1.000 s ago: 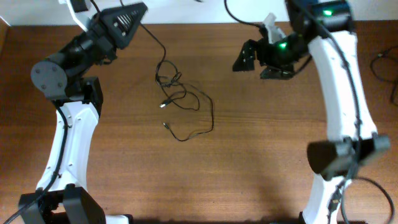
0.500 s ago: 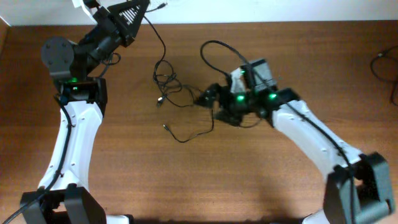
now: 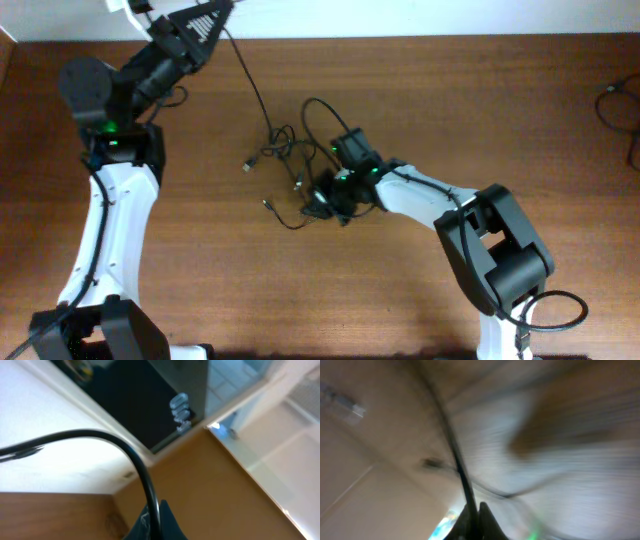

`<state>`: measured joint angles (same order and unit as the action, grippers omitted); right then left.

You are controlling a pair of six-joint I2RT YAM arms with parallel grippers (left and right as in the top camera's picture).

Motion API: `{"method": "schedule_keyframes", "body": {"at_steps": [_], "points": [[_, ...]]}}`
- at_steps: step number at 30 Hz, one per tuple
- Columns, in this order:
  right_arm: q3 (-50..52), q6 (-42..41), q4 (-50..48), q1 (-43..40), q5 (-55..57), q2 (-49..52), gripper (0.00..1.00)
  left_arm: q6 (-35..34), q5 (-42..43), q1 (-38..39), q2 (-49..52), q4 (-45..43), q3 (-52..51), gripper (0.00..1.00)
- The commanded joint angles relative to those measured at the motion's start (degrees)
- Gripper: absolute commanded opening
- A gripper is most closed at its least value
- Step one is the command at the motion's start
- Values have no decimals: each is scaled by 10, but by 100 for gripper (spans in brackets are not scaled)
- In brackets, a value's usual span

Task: Untangle cables

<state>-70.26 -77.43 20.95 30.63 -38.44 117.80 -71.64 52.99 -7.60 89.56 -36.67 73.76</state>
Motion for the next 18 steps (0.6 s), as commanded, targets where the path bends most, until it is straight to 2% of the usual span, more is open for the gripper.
{"method": "schedule_keyframes", "body": {"at_steps": [1,5,9,12,16,18], "points": [[8,176,139,-79,165,-41,4,156,-101,-90,-5,142,2,0],[7,277,218,-182,233,-140,4,278,-194,-154,-5,301,2,0],[7,319,264,-280,286,-247,4,342,-289,-179,-5,401,2,0],[7,338,300,-350,334,-315,4,360,-347,-184,-5,452,2,0],[7,368,340,-425,340,-378,4,359,-341,-179,-5,527,2,0],[7,368,365,-434,340,-390,4,359,-293,-171,-5,581,2,0]]}}
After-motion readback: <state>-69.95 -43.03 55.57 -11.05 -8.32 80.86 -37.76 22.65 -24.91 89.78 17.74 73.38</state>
